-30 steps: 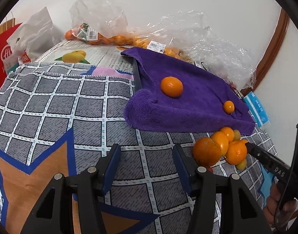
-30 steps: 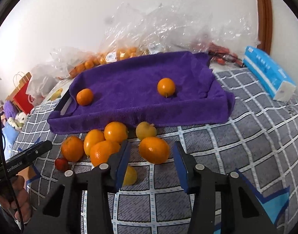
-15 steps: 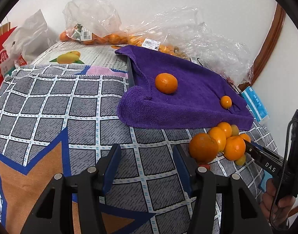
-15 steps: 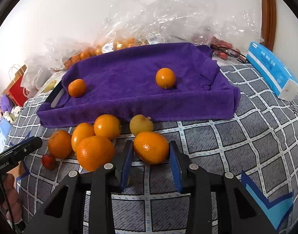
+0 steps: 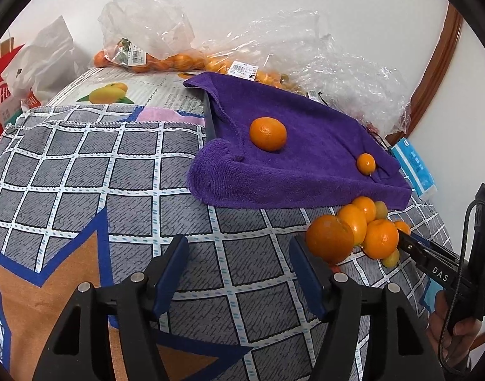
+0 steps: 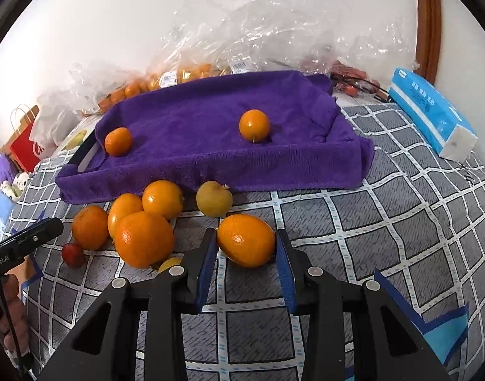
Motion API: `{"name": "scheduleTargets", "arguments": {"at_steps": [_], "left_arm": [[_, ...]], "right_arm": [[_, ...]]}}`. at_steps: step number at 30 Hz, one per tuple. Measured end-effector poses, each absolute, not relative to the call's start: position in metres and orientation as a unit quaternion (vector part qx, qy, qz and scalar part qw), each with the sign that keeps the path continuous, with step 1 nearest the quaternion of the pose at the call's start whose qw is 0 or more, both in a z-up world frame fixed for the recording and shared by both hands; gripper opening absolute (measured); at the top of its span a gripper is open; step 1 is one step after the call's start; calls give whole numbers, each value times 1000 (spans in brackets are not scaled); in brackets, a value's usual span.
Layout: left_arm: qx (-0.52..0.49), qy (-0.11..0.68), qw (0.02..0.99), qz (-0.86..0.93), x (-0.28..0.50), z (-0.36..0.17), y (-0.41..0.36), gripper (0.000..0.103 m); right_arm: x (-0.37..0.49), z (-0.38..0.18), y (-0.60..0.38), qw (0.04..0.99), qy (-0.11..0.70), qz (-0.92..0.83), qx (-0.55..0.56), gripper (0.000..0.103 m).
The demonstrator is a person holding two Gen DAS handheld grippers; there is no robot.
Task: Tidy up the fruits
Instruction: 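Close the right tool on an orange while the left tool approaches the red apple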
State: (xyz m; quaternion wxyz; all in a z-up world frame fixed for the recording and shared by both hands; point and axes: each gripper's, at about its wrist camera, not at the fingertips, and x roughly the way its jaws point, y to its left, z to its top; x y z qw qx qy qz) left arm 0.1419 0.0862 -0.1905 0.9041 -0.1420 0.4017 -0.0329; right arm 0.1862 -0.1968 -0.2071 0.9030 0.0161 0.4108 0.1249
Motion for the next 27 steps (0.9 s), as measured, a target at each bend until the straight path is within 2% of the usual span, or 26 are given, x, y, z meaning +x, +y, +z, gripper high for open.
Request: {"name": "scheduleTargets", "arguments": {"at_steps": [16,27], "left_arm": [[-133,402,905,-32,139,-190,83,65],[-111,402,906,-76,133,-185,68,65]], "right_arm": [[185,-206,-186,907,401,125,-11,37],[181,-201,-198,915,383,127,23,37]]}}
